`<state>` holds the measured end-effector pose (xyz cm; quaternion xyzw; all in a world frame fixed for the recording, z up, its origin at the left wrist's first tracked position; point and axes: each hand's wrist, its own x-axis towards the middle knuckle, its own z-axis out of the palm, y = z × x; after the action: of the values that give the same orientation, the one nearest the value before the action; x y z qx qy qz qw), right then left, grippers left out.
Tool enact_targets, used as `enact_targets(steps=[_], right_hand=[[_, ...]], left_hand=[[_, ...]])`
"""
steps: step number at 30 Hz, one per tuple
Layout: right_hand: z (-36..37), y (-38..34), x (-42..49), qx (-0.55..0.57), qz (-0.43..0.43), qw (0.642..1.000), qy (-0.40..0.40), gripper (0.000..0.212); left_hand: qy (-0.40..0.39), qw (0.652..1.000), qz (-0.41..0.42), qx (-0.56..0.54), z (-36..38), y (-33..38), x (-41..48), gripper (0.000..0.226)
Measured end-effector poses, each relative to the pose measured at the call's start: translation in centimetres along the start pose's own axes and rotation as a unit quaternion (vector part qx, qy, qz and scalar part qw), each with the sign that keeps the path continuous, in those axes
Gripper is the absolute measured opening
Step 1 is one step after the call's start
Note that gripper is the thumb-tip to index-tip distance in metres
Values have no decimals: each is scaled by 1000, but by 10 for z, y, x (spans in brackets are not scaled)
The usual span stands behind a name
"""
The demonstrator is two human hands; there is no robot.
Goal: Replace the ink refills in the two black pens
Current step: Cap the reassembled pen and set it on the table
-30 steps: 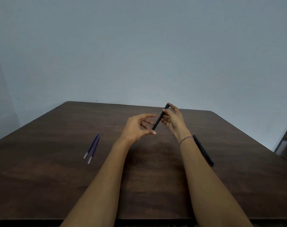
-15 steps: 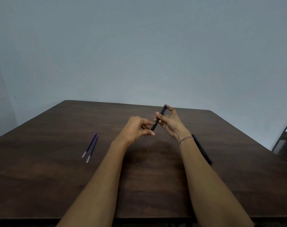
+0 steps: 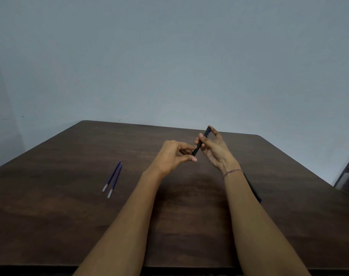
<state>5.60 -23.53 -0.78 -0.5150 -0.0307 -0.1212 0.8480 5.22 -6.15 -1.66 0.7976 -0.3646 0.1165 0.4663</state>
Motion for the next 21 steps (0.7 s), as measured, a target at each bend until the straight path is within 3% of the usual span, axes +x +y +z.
enact_targets(steps=[7,9,12,15,21], right_hand=[[0,2,4,-114,-1,993,42,25],[-1,4,6,-191,-13,977,88,30],[-5,7,9,-321,-51,936,139,46],[-9,8,10,-458,-67,872,157,52],[-7,8,11,-567,-38,805,171,58]], left_hand=[[-21,999,-18,17,1,-2,-1,48],[-35,999,-26,32,3,-2,-2,47],[-33,996,-23,76,6,-1,-2,50],[-21,991,-20,132,9,3,-2,67],[-38,973,-52,221,33,9,-1,110]])
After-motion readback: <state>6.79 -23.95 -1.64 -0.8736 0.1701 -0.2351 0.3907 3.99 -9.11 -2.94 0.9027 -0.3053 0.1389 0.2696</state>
